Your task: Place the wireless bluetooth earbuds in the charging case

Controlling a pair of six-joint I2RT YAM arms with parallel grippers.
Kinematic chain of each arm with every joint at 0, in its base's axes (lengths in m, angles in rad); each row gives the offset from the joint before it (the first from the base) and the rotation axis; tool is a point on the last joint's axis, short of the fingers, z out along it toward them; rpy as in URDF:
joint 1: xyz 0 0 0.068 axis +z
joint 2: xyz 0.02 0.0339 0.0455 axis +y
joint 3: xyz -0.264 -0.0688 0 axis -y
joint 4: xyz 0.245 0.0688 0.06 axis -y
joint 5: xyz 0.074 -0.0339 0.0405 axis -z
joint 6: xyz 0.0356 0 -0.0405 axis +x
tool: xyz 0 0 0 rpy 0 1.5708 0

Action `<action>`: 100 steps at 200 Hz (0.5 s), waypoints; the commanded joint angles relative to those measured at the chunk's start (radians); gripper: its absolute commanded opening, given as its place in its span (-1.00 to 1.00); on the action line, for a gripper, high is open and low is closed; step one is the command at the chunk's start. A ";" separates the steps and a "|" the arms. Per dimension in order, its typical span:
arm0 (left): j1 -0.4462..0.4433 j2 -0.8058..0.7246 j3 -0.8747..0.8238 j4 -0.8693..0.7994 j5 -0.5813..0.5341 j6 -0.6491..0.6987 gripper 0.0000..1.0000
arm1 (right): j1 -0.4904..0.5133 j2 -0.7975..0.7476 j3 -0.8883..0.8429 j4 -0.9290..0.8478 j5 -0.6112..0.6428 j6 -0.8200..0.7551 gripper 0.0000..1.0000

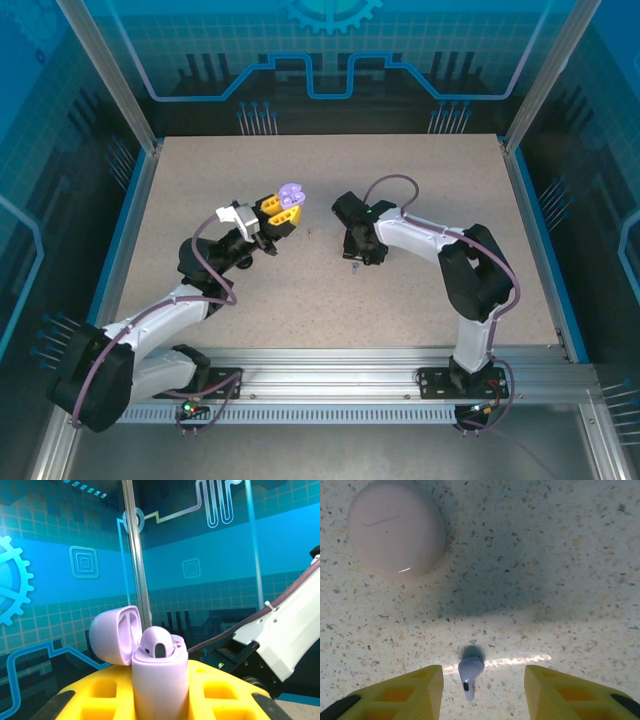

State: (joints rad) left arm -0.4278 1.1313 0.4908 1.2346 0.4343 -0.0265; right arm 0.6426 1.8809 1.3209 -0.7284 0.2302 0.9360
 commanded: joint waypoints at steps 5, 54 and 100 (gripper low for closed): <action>-0.005 -0.004 0.003 0.022 0.004 0.007 -1.00 | 0.009 0.038 0.027 -0.001 -0.017 0.013 -0.09; -0.005 0.004 0.015 0.018 0.011 0.005 -1.00 | 0.011 0.061 0.032 0.004 -0.015 0.014 -0.13; -0.005 0.006 0.018 0.013 0.012 0.005 -1.00 | 0.012 0.076 0.022 0.022 -0.024 0.020 -0.16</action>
State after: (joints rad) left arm -0.4278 1.1324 0.4908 1.2343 0.4347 -0.0265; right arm 0.6472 1.9327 1.3300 -0.7105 0.2222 0.9394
